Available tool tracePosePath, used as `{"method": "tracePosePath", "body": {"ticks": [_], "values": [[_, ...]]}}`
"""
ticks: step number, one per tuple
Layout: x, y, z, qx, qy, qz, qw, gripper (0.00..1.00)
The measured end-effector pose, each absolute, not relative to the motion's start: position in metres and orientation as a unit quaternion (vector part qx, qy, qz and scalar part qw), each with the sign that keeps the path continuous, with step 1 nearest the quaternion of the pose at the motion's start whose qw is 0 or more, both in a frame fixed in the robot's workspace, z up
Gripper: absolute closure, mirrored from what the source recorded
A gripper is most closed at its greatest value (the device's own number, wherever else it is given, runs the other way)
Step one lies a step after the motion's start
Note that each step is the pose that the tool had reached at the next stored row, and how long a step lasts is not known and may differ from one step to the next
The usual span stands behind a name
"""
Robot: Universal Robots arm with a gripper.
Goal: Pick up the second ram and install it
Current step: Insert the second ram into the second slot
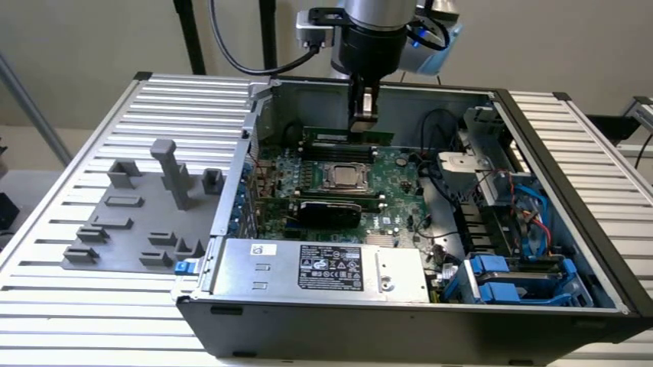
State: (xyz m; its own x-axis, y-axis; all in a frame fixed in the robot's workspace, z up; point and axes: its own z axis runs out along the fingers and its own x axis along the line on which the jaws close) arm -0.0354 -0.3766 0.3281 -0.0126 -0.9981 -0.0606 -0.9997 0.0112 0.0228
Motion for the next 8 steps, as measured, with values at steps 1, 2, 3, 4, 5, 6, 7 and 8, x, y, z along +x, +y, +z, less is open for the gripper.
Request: {"method": "tracePosePath", "body": {"ticks": [1, 2, 3, 4, 5, 6, 7, 8], "values": [[-0.035, -0.377, 0.326, -0.703, 0.711, 0.029, 0.014, 0.86], [-0.035, -0.378, 0.325, -0.703, 0.711, 0.029, 0.014, 0.86], [-0.035, -0.379, 0.323, -0.703, 0.711, 0.029, 0.014, 0.86], [-0.035, -0.38, 0.321, -0.703, 0.711, 0.029, 0.013, 0.86], [-0.035, -0.381, 0.319, -0.703, 0.711, 0.029, 0.014, 0.86], [-0.035, -0.381, 0.317, -0.703, 0.711, 0.029, 0.014, 0.86], [-0.035, -0.382, 0.315, -0.703, 0.711, 0.029, 0.014, 0.86], [-0.035, -0.383, 0.314, -0.703, 0.711, 0.029, 0.014, 0.86]]}}
